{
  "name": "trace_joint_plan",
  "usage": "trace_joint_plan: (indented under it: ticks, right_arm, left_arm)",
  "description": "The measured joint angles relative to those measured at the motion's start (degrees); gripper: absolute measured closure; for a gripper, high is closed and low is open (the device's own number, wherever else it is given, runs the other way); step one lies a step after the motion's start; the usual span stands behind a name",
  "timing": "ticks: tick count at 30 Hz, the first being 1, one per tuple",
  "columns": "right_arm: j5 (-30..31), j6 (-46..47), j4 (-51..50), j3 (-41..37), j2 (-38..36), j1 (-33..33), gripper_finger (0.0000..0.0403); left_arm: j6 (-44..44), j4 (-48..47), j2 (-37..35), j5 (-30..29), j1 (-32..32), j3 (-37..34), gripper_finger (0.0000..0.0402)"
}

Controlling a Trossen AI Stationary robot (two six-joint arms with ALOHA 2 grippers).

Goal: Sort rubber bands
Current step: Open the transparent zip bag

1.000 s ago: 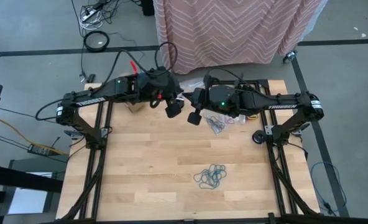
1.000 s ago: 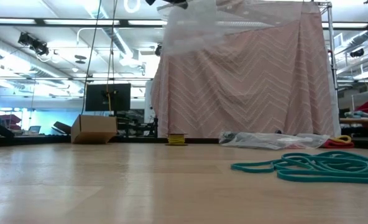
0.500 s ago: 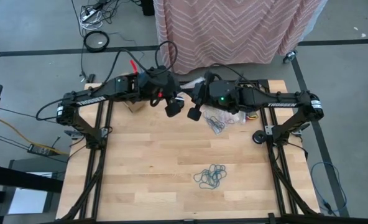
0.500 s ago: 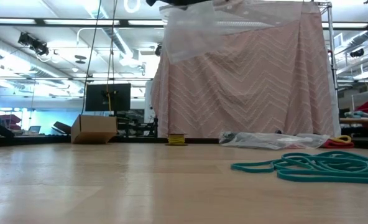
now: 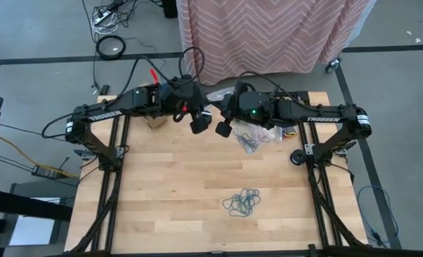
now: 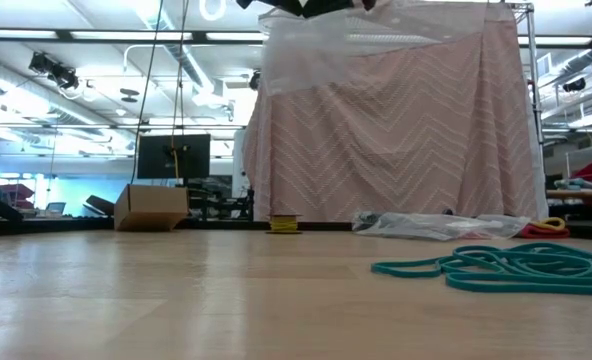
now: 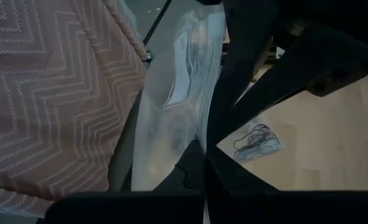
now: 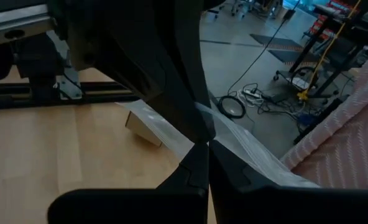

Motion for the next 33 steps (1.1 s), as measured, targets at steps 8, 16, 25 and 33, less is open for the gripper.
trace_joint_plan:
  ticks: [8, 16, 25, 33]
  right_arm:
    - [-1.9, 0.0, 1.4, 0.0, 0.0, -1.3, 0.0403]
    - [-1.1, 0.6, 2.7, 0.0, 0.0, -1.3, 0.0403]
    - [-1.8, 5.0, -3.6, 0.2, 0.0, -1.5, 0.0403]
    - [-3.4, 2.6, 2.2, 0.2, 0.0, -1.9, 0.0403]
  left_arm:
    - [0.0, 0.0, 0.5, -0.2, 0.2, 0.0, 0.0402]
    - [1.7, -2.1, 0.8, -0.7, 1.7, -0.2, 0.0402]
    - [3.0, -2.8, 0.8, 0.6, 3.9, -0.3, 0.0402]
    - [3.0, -2.8, 0.7, 1.9, 4.0, -0.2, 0.0402]
